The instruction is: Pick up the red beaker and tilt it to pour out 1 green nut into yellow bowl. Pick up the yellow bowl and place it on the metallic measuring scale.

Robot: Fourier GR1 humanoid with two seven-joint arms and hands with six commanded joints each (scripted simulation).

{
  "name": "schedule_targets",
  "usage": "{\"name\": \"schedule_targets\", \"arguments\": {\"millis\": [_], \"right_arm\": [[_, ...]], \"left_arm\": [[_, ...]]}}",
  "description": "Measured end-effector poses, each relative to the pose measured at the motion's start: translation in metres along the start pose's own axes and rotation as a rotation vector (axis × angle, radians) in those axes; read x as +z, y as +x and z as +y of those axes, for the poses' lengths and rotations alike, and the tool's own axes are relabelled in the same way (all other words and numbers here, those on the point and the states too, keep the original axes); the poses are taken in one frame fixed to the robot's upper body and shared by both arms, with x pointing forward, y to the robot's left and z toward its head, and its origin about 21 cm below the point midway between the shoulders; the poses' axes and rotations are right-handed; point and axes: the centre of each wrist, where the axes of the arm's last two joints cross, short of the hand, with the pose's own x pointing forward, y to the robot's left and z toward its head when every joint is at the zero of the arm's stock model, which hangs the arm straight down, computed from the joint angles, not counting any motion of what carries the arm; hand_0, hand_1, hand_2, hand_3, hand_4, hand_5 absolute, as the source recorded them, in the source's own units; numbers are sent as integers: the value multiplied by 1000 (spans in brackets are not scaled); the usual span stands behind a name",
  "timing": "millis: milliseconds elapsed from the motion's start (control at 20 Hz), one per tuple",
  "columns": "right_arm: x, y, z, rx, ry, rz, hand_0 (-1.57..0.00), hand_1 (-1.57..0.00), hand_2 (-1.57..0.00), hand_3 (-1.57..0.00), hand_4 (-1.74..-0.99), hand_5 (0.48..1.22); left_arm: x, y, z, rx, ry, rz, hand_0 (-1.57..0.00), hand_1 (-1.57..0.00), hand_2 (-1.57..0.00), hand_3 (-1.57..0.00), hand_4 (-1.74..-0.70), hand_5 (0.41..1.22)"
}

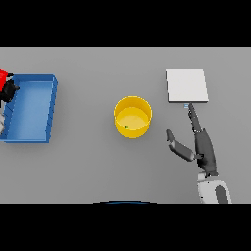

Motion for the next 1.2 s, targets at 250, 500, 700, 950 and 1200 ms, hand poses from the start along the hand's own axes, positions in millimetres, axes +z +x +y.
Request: {"name": "schedule_targets", "arguments": {"millis": [250, 500, 700, 950, 1200], "right_arm": [[9, -1, 2, -2, -8, -2, 1, 1, 1, 1, -1188, 663], [7, 0, 2, 11, 1, 11, 1, 1, 1, 1, -1184, 667], [10, 2, 0, 20, 6, -2, 1, 1, 1, 1, -1188, 668], [6, 4, 5, 55, 7, 24, 1, 1, 1, 1, -1203, 660], [-11, 15, 2, 133, 137, -51, 1, 1, 1, 1, -1202, 709]], "left_arm": [[7, -6, 2, -90, -99, 4, -1457, -1180, -1187, -1129, -1229, 803], [14, -3, 13, -150, -284, 8, -477, -386, -392, -369, -878, 710], [12, -6, 17, -140, -307, 8, -195, -158, -160, -151, -802, 679], [11, 3, 18, -86, -276, -57, -63, -51, -52, -49, -785, 674], [9, 1, 18, -58, -264, -75, -20, -16, -16, -15, -779, 693]]}}
